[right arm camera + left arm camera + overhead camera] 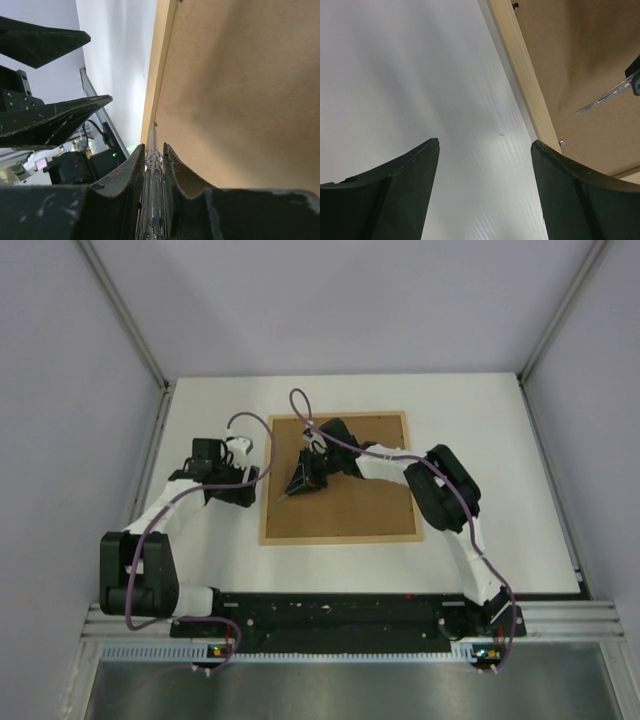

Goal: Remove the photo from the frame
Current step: Release the photo frame item from the photo frame.

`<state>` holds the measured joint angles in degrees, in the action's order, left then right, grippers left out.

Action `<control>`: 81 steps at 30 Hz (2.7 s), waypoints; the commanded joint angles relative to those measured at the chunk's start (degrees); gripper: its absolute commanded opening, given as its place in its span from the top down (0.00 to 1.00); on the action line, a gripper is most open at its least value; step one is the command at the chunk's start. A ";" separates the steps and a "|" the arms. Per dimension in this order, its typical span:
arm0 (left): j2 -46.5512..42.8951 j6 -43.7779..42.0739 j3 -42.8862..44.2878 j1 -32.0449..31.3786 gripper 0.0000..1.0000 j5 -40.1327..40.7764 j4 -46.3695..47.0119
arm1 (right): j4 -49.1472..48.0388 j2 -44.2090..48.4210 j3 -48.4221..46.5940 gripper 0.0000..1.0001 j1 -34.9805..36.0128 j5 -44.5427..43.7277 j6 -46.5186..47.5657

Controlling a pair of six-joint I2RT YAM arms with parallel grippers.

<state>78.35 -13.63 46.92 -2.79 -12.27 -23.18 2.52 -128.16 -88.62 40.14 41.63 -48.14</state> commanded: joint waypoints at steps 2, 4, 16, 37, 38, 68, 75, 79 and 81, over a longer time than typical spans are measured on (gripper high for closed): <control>0.67 -0.61 0.19 -0.03 0.18 -2.31 0.42 | -2.00 -1.83 -1.65 1.00 2.22 -0.23 -1.08; 0.58 -0.61 0.19 -0.03 0.13 -2.32 0.33 | -2.00 -1.66 -1.03 1.00 2.31 -0.67 -0.73; 2.42 -0.79 0.81 -0.03 0.01 -3.63 -1.08 | -2.00 -2.27 0.02 1.00 3.19 -3.04 4.36; 11.91 2.72 4.49 2.35 0.02 -23.31 -4.42 | -11.22 1.51 9.08 1.00 3.81 -0.49 4.46; 12.79 3.25 4.85 4.52 0.02 -25.24 -4.42 | -11.23 1.68 9.34 1.00 3.81 -0.49 4.37; 22.90 5.01 9.33 7.97 0.21 -41.96 -7.76 | -17.56 -1.66 8.64 1.00 6.09 -1.99 -1.25; 22.29 5.28 8.89 7.97 0.27 -42.92 -7.58 | -13.69 -2.88 3.46 1.00 7.76 -3.75 -0.29; 22.29 5.28 8.89 7.89 0.30 -43.27 -7.85 | -12.20 -3.85 1.61 1.00 8.72 -4.36 -0.02; 22.29 5.37 8.89 7.88 0.32 -43.36 -7.85 | -12.02 -4.12 1.00 1.00 8.99 -4.45 -0.11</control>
<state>100.90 -8.29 55.18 6.20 -49.60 -30.30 -9.78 -130.13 -84.40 45.36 39.81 -49.10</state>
